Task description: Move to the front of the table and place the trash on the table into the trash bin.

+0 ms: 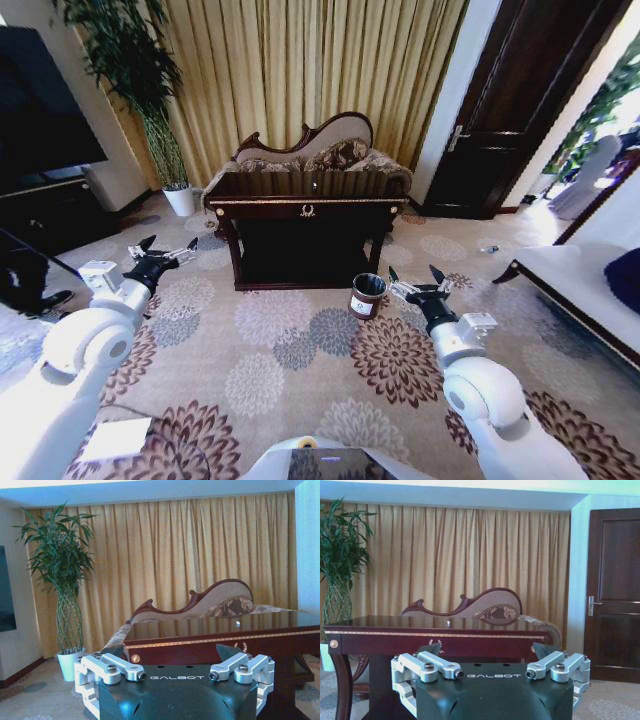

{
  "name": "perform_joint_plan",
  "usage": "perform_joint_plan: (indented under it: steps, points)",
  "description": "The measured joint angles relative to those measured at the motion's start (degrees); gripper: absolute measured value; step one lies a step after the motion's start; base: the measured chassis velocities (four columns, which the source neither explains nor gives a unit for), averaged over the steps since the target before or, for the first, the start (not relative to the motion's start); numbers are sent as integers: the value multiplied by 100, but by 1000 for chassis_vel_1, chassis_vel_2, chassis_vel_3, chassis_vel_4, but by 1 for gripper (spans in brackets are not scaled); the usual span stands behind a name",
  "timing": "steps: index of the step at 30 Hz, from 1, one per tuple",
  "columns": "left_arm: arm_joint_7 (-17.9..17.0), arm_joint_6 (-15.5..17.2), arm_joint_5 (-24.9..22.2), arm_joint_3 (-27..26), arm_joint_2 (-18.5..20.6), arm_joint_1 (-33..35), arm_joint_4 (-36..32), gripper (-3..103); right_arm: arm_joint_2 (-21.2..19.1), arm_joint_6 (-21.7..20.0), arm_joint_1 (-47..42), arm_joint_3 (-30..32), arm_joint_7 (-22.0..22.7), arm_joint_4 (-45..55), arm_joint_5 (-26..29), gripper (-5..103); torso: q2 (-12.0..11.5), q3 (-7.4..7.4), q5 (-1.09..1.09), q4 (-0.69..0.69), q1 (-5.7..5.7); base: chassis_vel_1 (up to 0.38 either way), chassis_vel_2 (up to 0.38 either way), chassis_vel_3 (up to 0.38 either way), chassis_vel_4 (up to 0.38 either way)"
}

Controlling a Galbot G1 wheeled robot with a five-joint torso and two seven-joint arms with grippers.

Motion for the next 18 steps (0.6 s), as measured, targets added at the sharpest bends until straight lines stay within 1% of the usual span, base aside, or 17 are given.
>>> perform_joint_plan:
  steps: [5, 8, 18]
  points:
    - [1, -12, 22, 20, -25, 4, 8, 100, 9, 70, 0, -41, -3, -47, -31, 100, 1, -1, 0, 0, -1, 84, -106, -73, 93]
    - [0, -30, 27, 17, -48, 24, 8, 100, 13, 178, -6, -68, -30, -130, -103, 100, -2, 2, 0, 0, 2, 0, 0, 0, 0]
    - [-40, -49, 20, -43, -59, 43, -5, 100, 20, 192, 4, -37, -37, -147, -131, 100, -2, 1, -1, 0, 2, 0, 0, 0, 0]
